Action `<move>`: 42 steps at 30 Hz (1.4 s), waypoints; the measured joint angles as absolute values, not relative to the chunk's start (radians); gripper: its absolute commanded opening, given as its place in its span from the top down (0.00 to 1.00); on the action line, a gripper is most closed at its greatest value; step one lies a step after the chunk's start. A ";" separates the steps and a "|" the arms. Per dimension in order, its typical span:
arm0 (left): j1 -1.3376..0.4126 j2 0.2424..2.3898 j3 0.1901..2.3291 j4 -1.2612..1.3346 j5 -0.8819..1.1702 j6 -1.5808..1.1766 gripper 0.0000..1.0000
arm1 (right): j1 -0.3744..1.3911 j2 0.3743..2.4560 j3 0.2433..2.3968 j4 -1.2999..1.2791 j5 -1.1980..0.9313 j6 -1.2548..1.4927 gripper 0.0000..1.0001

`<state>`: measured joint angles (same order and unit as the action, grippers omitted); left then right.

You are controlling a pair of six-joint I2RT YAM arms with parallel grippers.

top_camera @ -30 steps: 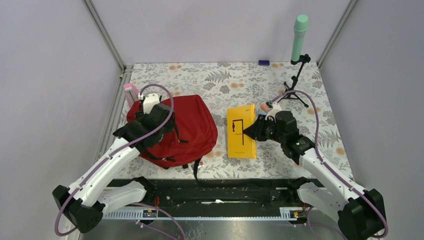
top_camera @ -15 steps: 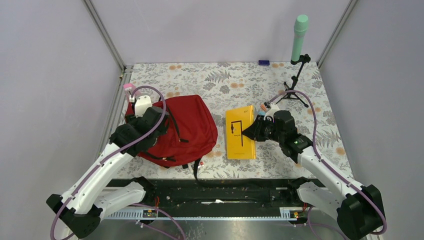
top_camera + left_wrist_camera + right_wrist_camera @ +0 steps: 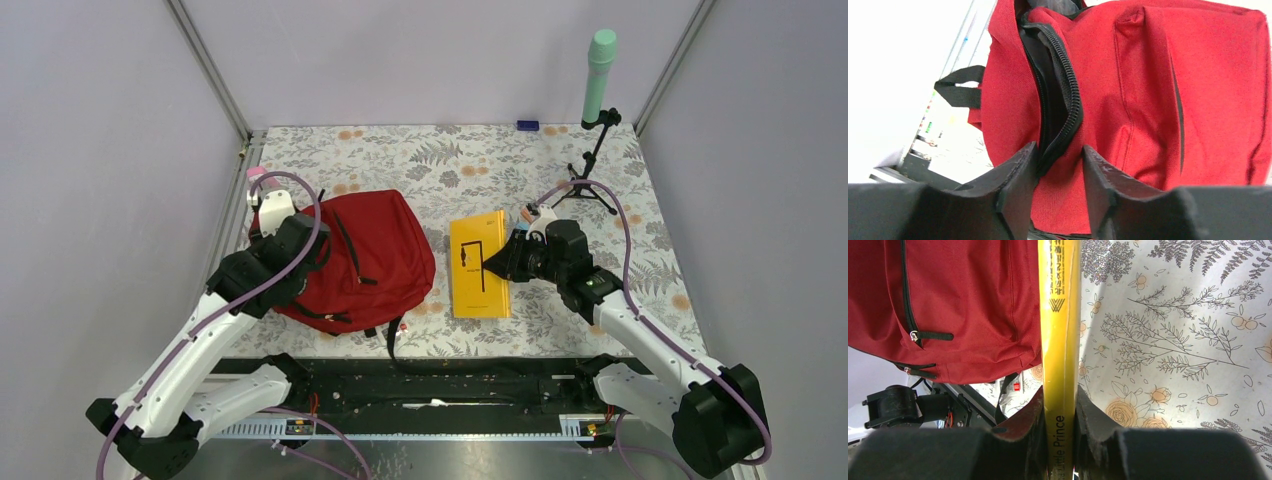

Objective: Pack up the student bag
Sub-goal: Adjust the student bag at the center of the board.

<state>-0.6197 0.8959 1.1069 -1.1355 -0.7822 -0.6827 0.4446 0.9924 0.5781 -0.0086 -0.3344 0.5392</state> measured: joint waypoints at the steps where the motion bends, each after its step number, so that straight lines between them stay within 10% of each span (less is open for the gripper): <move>1: -0.620 0.894 1.108 -1.135 -0.781 -0.679 0.76 | 0.445 0.994 0.578 -0.009 -0.334 0.539 1.00; 6: -0.620 0.879 1.115 -1.112 -0.752 -0.638 0.99 | 0.445 0.995 0.578 -0.009 -0.335 0.539 1.00; 26: -0.768 1.388 1.279 -0.685 -0.476 -0.355 1.00 | 0.445 0.995 0.578 -0.022 -0.331 0.532 1.00; 42: -0.779 1.346 1.214 -0.682 -0.398 -0.402 0.34 | 0.445 1.009 0.578 -0.024 -0.331 0.525 1.00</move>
<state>-0.7792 1.3457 1.2144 -0.6823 -0.3985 -0.4023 0.4446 1.0092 0.5781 -0.0242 -0.3305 0.5247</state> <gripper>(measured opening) 0.594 0.234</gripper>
